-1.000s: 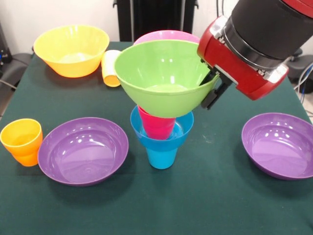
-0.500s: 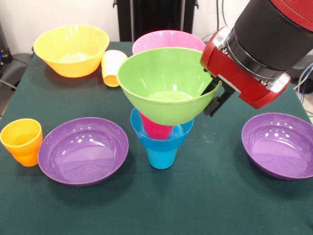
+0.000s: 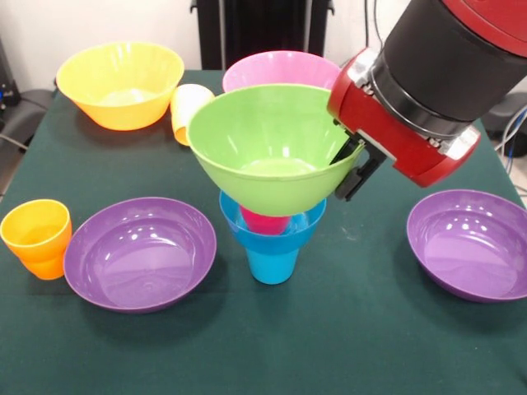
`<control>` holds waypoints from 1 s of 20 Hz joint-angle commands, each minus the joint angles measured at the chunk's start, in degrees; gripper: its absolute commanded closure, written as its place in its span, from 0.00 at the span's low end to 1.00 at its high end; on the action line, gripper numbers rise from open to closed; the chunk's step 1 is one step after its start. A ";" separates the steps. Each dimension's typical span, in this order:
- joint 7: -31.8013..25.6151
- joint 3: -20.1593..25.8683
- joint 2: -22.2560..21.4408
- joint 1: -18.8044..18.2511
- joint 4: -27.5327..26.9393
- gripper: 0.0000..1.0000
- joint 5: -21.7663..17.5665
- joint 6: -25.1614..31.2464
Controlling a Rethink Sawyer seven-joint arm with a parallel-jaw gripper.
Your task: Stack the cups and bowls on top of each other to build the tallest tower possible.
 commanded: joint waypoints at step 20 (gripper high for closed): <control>-15.54 7.20 -2.71 1.80 7.97 1.00 -3.14 5.40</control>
